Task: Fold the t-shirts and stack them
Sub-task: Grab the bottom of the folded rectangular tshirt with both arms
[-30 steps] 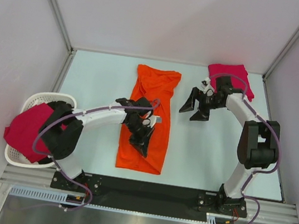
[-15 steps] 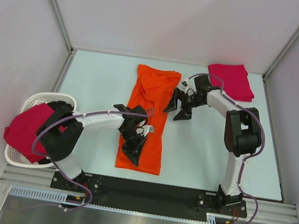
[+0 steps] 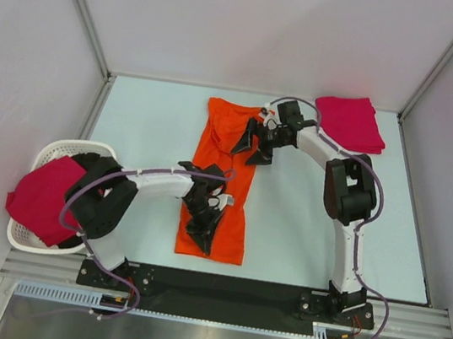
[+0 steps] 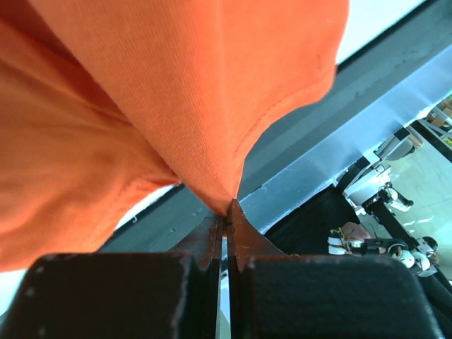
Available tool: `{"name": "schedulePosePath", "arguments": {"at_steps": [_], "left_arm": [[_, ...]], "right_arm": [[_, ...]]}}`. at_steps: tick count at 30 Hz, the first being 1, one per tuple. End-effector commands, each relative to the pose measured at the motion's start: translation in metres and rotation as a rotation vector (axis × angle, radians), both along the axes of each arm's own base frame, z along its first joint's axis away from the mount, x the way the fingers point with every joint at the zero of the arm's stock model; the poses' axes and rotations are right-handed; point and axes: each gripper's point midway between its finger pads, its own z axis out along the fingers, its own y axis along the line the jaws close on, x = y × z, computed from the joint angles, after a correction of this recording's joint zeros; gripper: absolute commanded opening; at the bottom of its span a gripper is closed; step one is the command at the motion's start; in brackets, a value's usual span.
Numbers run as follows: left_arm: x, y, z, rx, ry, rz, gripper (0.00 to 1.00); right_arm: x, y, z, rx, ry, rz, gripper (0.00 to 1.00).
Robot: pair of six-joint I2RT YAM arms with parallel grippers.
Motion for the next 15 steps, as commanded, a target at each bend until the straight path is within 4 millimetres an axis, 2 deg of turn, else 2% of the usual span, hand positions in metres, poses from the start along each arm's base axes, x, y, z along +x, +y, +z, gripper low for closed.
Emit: {"name": "schedulePosePath", "arguments": {"at_steps": [1,7,13,15], "left_arm": [[-0.005,-0.002,-0.012,0.017,0.041,-0.005,0.00],[-0.003,0.004,-0.031,0.066,0.038,-0.024,0.00],[0.002,0.002,-0.035,0.079,0.024,-0.024,0.00],[0.004,0.003,-0.035,0.084,0.020,-0.028,0.00]], "right_arm": [[0.006,0.012,-0.019,-0.035,0.035,-0.010,0.89],[0.024,0.013,-0.032,-0.108,-0.004,-0.041,0.88],[0.052,0.011,-0.036,-0.232,-0.108,-0.073,0.86],[0.053,0.013,-0.034,-0.255,-0.125,-0.064,0.86]]}}
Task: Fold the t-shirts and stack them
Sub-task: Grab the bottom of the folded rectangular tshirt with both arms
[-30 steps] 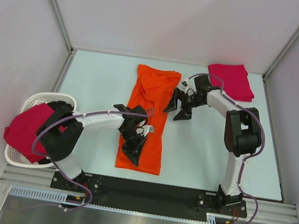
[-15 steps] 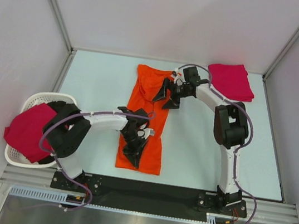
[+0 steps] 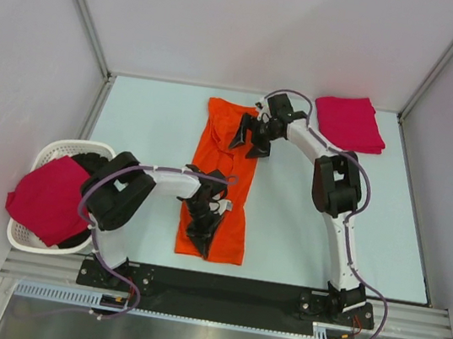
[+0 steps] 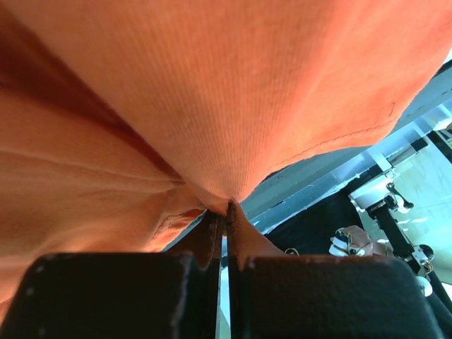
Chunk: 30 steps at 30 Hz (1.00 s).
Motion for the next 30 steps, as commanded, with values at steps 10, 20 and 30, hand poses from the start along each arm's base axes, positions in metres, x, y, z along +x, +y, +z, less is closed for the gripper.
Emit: {"name": "schedulePosePath", "arguments": {"at_steps": [10,20,30], "left_arm": [[0.019,0.003,0.007,0.048,-0.106,-0.041,0.64],[0.102,-0.021,0.149,-0.140,-0.587,0.074,0.88],[0.142,0.038,0.152,0.033,-0.725,0.160,0.94]], "right_arm": [[0.036,0.007,0.008,-0.117,-0.185,0.007,0.86],[0.039,-0.037,0.153,-0.086,-0.432,-0.073,0.87],[-0.063,-0.109,0.123,-0.112,-0.135,-0.074,0.86]]}}
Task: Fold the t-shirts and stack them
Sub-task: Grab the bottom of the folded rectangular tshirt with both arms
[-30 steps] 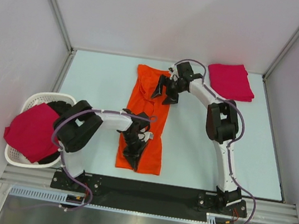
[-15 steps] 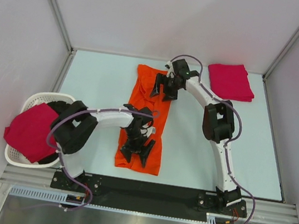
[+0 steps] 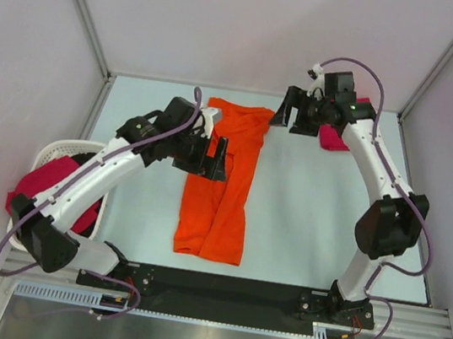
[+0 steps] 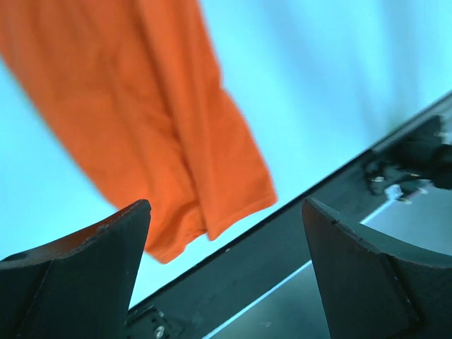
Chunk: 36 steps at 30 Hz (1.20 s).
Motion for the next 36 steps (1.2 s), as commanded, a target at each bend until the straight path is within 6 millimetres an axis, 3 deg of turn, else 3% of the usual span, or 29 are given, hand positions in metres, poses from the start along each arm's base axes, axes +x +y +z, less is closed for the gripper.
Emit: {"name": "schedulePosePath", "arguments": {"at_steps": [1,3,4,5,6,7,10,14,16,21,23,29,36], "left_arm": [[0.001,0.047,-0.075,0.263,0.162,0.054,0.94],[0.003,0.060,-0.091,0.239,0.221,0.092,0.95],[-0.007,0.070,-0.109,0.240,0.289,0.117,0.95],[-0.013,0.069,-0.112,0.185,0.332,0.120,0.95],[-0.009,0.081,-0.119,0.158,0.358,0.168,0.95],[-0.019,0.090,-0.132,0.162,0.405,0.187,0.94],[-0.027,0.108,-0.139,0.143,0.437,0.237,0.93],[-0.032,0.114,-0.142,0.048,0.470,0.279,0.92],[-0.045,0.114,-0.154,0.027,0.521,0.268,0.91],[-0.081,0.105,-0.185,-0.036,0.667,0.224,0.82],[-0.087,0.103,-0.189,-0.044,0.706,0.206,0.77],[-0.090,0.106,-0.203,-0.001,0.799,0.225,0.75],[-0.077,0.102,-0.203,0.038,0.790,0.204,0.74]], "right_arm": [[-0.081,-0.016,-0.083,-0.043,0.373,0.085,0.86],[-0.107,-0.016,-0.094,-0.013,0.456,0.124,0.85],[-0.127,-0.021,-0.105,-0.024,0.517,0.143,0.85],[-0.138,-0.020,-0.107,-0.001,0.553,0.165,0.84],[-0.149,-0.023,-0.110,-0.008,0.599,0.160,0.83],[-0.163,-0.025,-0.117,-0.004,0.641,0.160,0.82],[-0.182,-0.027,-0.122,0.016,0.701,0.174,0.80],[-0.214,-0.024,-0.126,0.105,0.790,0.184,0.79],[-0.221,-0.017,-0.124,0.178,0.806,0.203,0.79],[-0.244,-0.018,-0.155,0.216,0.929,0.207,0.71],[-0.249,-0.013,-0.157,0.270,0.968,0.224,0.67],[-0.258,-0.007,-0.186,0.216,1.066,0.242,0.64],[-0.271,0.019,-0.207,0.125,1.150,0.321,0.61]]}}
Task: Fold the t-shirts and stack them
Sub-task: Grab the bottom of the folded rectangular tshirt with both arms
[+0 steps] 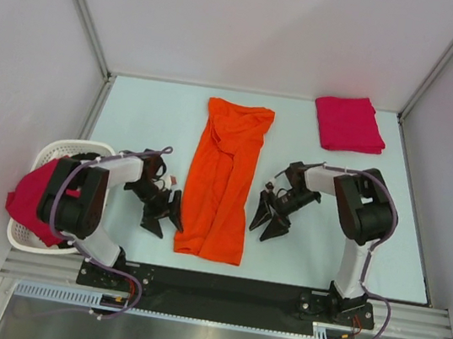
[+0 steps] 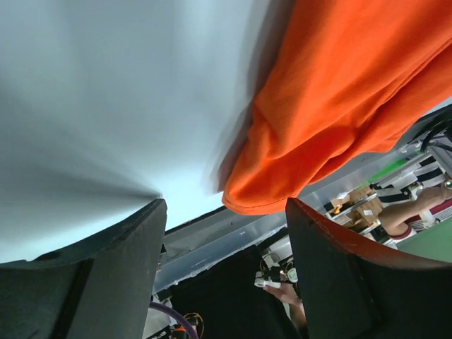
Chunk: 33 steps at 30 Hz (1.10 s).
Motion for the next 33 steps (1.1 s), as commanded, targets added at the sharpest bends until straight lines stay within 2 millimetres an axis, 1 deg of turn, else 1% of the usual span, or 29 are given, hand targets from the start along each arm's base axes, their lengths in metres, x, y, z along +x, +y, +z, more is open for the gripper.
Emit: {"name": "schedulePosePath", "arguments": {"at_steps": [1,2,4,6,7,8,10,12,13,15,16,17,20,25,29,33], "left_arm": [[0.018,-0.010,0.004,-0.026,-0.051,-0.054,0.69],[0.015,-0.014,0.003,-0.029,-0.046,-0.075,0.65],[0.016,-0.020,0.001,-0.033,-0.039,-0.091,0.53],[0.010,-0.029,-0.001,-0.041,-0.015,-0.118,0.51],[0.008,-0.032,-0.002,-0.041,-0.011,-0.131,0.47],[0.003,-0.038,-0.003,-0.042,-0.004,-0.159,0.46],[0.002,-0.044,-0.004,-0.044,0.002,-0.172,0.45],[-0.003,-0.049,-0.004,-0.046,0.014,-0.192,0.40],[-0.004,-0.048,-0.005,-0.038,0.020,-0.196,0.29],[-0.006,-0.046,-0.006,-0.030,0.031,-0.208,0.16],[-0.009,-0.043,-0.007,-0.013,0.041,-0.214,0.04],[-0.010,-0.042,-0.007,-0.011,0.043,-0.214,0.00],[-0.016,-0.037,-0.008,0.004,0.059,-0.223,0.00],[-0.031,-0.027,-0.008,0.029,0.081,-0.245,0.00],[-0.046,-0.023,-0.012,0.027,0.114,-0.253,0.00],[-0.049,-0.020,-0.015,0.038,0.114,-0.257,0.00]], "right_arm": [[-0.009,0.019,-0.016,-0.043,0.076,0.064,0.61],[-0.013,0.025,-0.015,-0.046,0.085,0.087,0.61],[-0.014,0.030,-0.018,-0.054,0.095,0.111,0.58],[-0.016,0.038,-0.014,-0.045,0.105,0.140,0.57],[-0.018,0.038,-0.014,-0.048,0.115,0.147,0.55],[-0.019,0.039,-0.014,-0.052,0.132,0.156,0.52],[-0.023,0.039,-0.013,-0.041,0.144,0.170,0.51],[-0.027,0.037,-0.011,-0.041,0.164,0.180,0.47],[-0.030,0.036,-0.011,-0.045,0.169,0.185,0.45],[-0.033,0.035,-0.010,-0.044,0.171,0.191,0.35],[-0.033,0.035,-0.010,-0.049,0.166,0.195,0.31],[-0.035,0.033,-0.009,-0.062,0.178,0.201,0.20],[-0.039,0.026,-0.011,-0.106,0.168,0.231,0.05],[-0.045,0.018,-0.009,-0.155,0.143,0.269,0.00],[-0.051,0.017,-0.011,-0.171,0.144,0.291,0.00],[-0.049,0.015,-0.013,-0.198,0.126,0.313,0.00]]}}
